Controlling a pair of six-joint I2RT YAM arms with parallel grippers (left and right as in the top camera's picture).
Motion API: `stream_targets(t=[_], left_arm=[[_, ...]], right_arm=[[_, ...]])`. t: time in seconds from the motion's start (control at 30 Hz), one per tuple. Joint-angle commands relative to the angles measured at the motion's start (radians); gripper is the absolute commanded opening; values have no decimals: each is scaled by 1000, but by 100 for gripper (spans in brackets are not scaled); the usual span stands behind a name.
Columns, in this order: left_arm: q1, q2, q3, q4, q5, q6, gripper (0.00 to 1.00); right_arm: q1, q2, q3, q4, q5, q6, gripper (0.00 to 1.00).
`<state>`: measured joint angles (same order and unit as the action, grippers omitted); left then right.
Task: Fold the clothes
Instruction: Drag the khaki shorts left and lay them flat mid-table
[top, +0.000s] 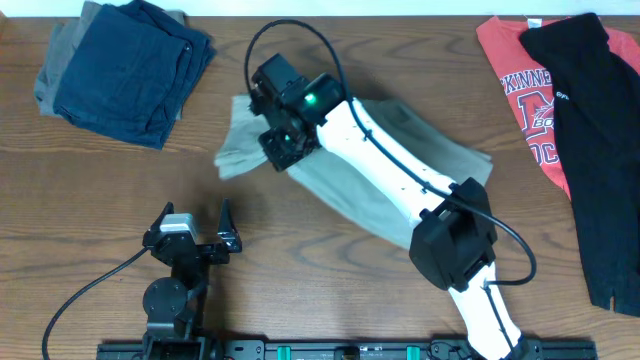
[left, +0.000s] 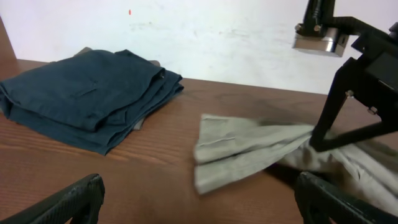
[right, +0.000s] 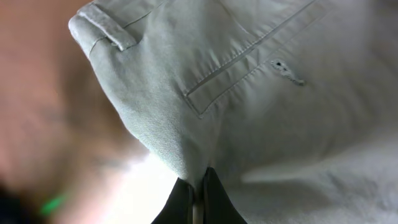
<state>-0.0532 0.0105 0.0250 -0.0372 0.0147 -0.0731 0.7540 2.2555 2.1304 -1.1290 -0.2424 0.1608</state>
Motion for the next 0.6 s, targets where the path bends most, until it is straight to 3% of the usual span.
stream_targets(t=[0.0,0.03,0.07,0.1,0.13,0.33,0.57], left_arm=[[4,-6,-21,-35,-27,13,98],[4,-6,-21,-35,-27,13,98],[4,-6,-21,-35,-26,13,98],[4,-6,-21,-35,-27,13,98],[4,-6,-21,-35,-27,13,98],[4,-6,-21,-35,-26,13,98],[4,-6,-21,-35,-27,13,98]], right_arm=[[27,0,4,-21,-153,6,4],[33,0,4,-33,-148,6,9],[37,0,4,-43,-136,6,23],[39,0,4,-58,-108,6,52],[39,0,4,-74,-67,6,99],[-32,-12,5,-168,16,18,99],[-261,-26,4,-371,277,199,99]])
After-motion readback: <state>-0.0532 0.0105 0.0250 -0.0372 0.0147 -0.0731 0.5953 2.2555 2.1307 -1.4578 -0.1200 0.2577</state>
